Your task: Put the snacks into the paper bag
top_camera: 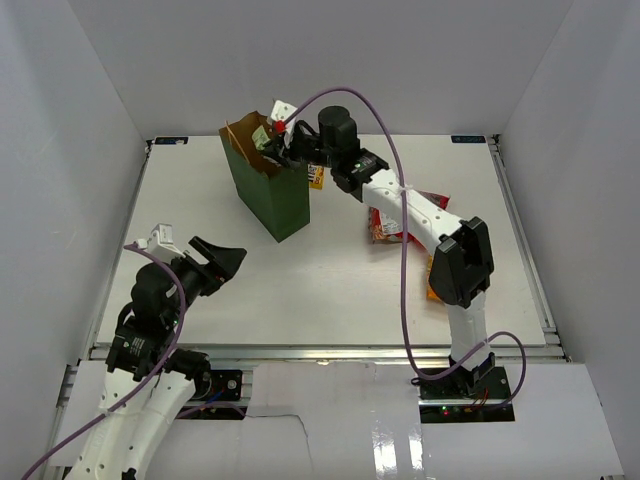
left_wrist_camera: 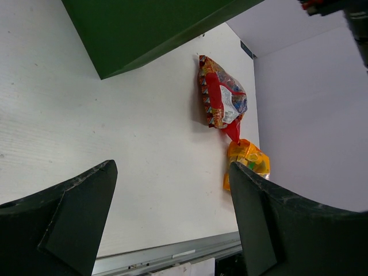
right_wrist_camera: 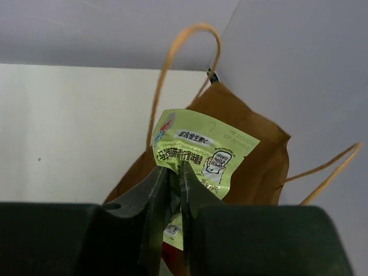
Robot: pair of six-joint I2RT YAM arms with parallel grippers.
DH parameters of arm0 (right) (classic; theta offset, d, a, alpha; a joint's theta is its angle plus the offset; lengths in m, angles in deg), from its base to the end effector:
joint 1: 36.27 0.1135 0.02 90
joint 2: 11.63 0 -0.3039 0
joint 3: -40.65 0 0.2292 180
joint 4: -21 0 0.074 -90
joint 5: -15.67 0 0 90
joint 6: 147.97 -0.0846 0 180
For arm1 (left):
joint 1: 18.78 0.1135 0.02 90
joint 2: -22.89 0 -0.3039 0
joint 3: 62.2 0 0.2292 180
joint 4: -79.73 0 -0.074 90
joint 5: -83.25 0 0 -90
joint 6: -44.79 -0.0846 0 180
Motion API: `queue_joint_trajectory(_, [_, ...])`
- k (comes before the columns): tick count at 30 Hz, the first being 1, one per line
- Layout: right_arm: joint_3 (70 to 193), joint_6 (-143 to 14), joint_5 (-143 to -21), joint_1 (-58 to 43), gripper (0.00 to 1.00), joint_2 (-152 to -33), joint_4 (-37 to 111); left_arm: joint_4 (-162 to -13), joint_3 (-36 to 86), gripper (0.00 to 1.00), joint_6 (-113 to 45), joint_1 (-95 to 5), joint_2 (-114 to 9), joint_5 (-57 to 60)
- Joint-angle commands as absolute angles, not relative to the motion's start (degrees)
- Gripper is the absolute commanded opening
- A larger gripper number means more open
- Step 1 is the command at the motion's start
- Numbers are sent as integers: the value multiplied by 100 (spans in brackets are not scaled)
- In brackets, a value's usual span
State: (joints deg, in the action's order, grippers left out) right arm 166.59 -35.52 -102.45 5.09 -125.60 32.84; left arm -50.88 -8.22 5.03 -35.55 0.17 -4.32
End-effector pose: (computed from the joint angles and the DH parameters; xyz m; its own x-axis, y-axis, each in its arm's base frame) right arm 0.3612 0.3711 0.4391 0.3592 -0.1325 -0.9238 -0.8649 0.3245 -0.3829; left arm 0.0816 -0.0283 0.3005 -0.4418 -0.6690 -0.5977 -0.0200 0.6734 -0.7390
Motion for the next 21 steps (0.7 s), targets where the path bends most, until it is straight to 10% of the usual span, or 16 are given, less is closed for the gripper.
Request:
queue_joint_trajectory(1, [16859, -3926, -9499, 503, 21, -12720, 2448, -5187, -809, 90, 445, -3565, 13, -341])
queue_joint_trajectory(9, [16745, -4013, -9753, 503, 60, -12492, 2554, -5310, -818, 90, 402, -3574, -198, -272])
queue_joint_trajectory(21, [15367, -5076, -10413, -656, 71, -10823, 3318, -5512, -994, 90, 322, -3565, -295, -192])
